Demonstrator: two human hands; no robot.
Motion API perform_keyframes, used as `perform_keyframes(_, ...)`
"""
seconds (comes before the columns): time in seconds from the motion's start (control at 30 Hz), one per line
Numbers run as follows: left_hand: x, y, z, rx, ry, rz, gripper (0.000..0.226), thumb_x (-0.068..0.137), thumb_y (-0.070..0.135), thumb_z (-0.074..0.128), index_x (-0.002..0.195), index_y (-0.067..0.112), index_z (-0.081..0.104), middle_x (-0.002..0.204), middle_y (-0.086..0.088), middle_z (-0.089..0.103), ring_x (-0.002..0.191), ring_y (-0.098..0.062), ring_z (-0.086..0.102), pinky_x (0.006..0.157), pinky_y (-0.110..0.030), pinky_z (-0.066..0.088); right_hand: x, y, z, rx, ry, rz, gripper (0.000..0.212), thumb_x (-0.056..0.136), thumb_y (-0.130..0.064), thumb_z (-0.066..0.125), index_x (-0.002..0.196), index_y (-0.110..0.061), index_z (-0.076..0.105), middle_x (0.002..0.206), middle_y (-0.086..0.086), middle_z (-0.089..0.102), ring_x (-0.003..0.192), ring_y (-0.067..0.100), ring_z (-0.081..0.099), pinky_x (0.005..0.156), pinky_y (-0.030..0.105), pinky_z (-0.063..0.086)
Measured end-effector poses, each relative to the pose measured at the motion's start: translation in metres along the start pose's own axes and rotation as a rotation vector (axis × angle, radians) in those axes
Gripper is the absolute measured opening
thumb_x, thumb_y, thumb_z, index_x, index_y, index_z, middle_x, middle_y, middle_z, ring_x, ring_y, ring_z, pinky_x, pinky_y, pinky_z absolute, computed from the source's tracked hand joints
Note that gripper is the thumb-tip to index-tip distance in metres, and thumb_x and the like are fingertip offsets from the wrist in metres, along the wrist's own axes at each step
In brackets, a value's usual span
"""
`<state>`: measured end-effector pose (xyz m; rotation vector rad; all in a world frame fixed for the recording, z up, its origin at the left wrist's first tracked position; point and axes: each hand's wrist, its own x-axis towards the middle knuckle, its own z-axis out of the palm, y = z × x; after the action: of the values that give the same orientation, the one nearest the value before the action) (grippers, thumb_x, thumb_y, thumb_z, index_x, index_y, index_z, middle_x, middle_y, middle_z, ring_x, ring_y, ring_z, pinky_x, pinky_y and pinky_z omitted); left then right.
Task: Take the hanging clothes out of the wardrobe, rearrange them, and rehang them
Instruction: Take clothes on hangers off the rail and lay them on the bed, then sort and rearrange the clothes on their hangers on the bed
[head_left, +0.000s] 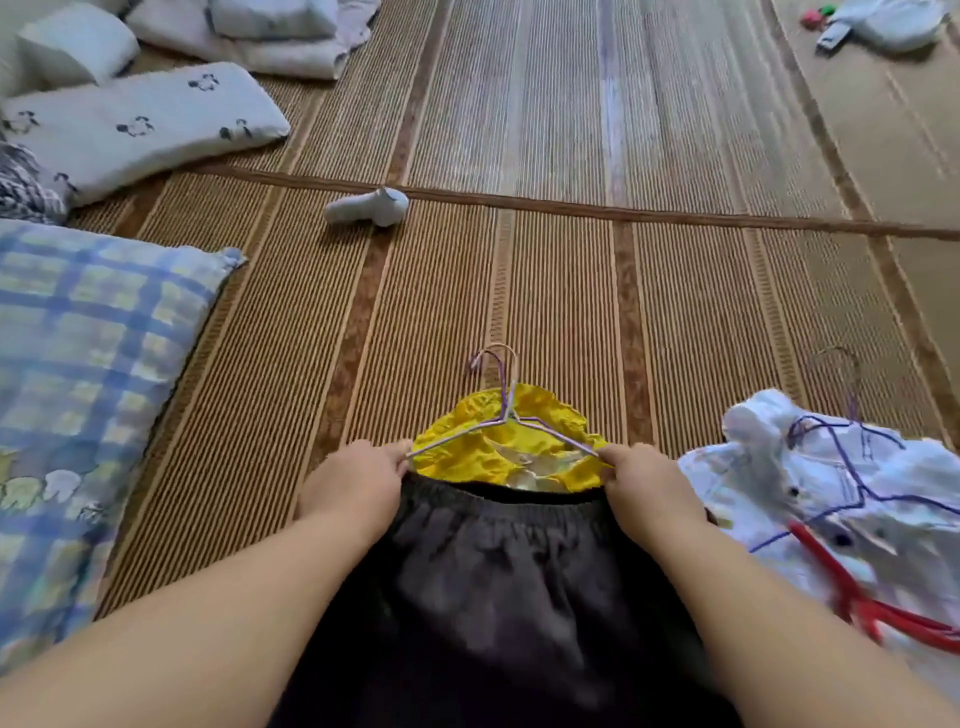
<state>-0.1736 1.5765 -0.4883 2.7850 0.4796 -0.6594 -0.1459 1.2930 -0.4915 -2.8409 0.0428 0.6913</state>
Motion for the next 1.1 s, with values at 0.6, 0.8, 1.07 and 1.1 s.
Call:
perform_keyframes(0.6,0.073,-0.046,0.029,0.038,-0.022,0.089,0.038,0.097,0.031,0.02,0.126,0.036,0.044,0.106,-0.01,0.048,0.103,-0.034,0.051,0.084,-0.041,0.042,0.046,-0.044,0.071,0.155,0.078,-0.101,0.051,0.09,-0.055,0.048,0.139,-0.042,0.041,0.141,0.011,0.033,0.13,0.026,0.025,0.11,0.03,0.018)
perform_keyframes(0.8,0.106,-0.085,0.008,0.048,0.076,0.039,0.04,0.099,0.031,0.022,0.135,0.036,0.041,0.11,-0.013,0.048,0.105,-0.035,0.05,0.087,-0.045,0.043,0.068,-0.086,0.076,-0.04,-0.072,-0.286,0.088,0.071,-0.071,0.061,0.145,-0.045,0.022,0.158,0.003,0.0,0.144,0.028,-0.006,0.117,0.045,0.006)
perform_keyframes(1.07,0.132,-0.09,0.006,0.018,0.2,0.105,0.037,0.096,0.027,0.046,0.133,0.027,0.049,0.109,-0.019,0.052,0.104,-0.041,0.05,0.088,-0.048,0.044,0.094,-0.12,0.079,-0.271,-0.096,-0.066,0.076,0.087,-0.061,0.048,0.146,-0.048,0.002,0.157,-0.001,-0.022,0.142,0.035,-0.022,0.105,0.07,0.001)
perform_keyframes(1.1,0.128,-0.09,0.007,0.014,0.218,0.12,0.039,0.095,0.029,0.048,0.134,0.025,0.049,0.112,-0.019,0.053,0.106,-0.041,0.049,0.091,-0.048,0.043,0.092,-0.121,0.077,-0.267,-0.095,-0.063,0.076,0.088,-0.061,0.048,0.146,-0.047,0.002,0.157,0.0,-0.021,0.142,0.035,-0.02,0.105,0.07,0.002)
